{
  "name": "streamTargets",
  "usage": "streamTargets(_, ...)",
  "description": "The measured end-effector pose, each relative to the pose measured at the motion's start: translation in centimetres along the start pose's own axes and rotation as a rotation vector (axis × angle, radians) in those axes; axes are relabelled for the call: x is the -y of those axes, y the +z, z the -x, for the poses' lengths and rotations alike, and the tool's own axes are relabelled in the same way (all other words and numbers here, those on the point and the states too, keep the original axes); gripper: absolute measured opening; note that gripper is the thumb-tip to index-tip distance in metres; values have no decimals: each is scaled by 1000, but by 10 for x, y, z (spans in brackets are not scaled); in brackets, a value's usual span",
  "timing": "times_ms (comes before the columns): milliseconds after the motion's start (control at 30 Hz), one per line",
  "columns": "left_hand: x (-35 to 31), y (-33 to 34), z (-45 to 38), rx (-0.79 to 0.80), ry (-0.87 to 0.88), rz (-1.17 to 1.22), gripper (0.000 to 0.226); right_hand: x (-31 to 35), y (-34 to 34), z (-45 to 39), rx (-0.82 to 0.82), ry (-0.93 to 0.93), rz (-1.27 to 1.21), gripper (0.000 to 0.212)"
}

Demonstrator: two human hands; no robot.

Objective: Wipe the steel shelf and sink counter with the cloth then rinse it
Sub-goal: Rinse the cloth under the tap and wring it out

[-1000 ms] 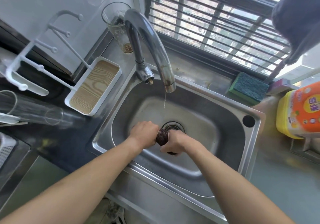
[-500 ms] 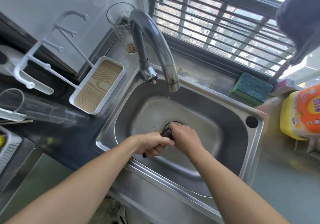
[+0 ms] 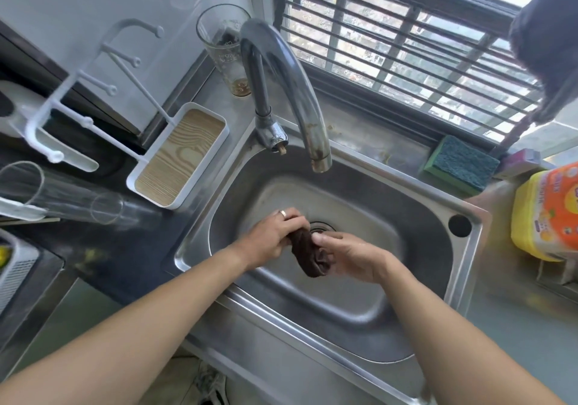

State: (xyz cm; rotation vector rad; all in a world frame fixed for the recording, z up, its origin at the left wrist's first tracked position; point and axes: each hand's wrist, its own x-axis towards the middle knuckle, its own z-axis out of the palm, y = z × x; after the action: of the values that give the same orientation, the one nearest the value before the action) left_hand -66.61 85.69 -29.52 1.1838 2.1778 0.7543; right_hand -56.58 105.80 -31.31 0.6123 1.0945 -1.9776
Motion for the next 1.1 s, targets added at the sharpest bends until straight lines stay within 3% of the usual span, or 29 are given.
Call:
streamTargets(100, -6, 2, -6, -106, 155, -98, 37, 0, -1, 1, 113, 87, -71, 57)
streamTargets(200, -7, 3, -7, -82, 218, -374, 40, 7, 12, -2, 164, 191, 265, 42)
streamTargets(267, -9, 8, -5, -75, 197, -580, 42, 9, 19, -6, 97, 226, 452, 31)
streamTargets(433, -21, 18, -11, 61, -158, -665, 22, 2, 27, -19, -95, 215, 561, 16)
streamTargets(567, -22, 30, -13, 186, -391, -625, 20, 6, 30, -28, -347, 141, 1178, 18)
streamTargets(733, -22, 42, -13, 171, -640, -291, 20, -4, 28, -31, -543, -56, 1523, 23)
streamTargets(933, -32, 49, -7, 230, -895, 378, 23, -13, 19, -30, -546, -199, 1750, 28)
streamTargets(1000, -35, 47, -6, 318, -969, 572, 9, -15, 17, -28, -550, -231, 1760, 28)
streamTargets(1100, -29, 38, -3, 544, -1002, 848, 24, -17, 17, -26, -543, -274, 1776, 21)
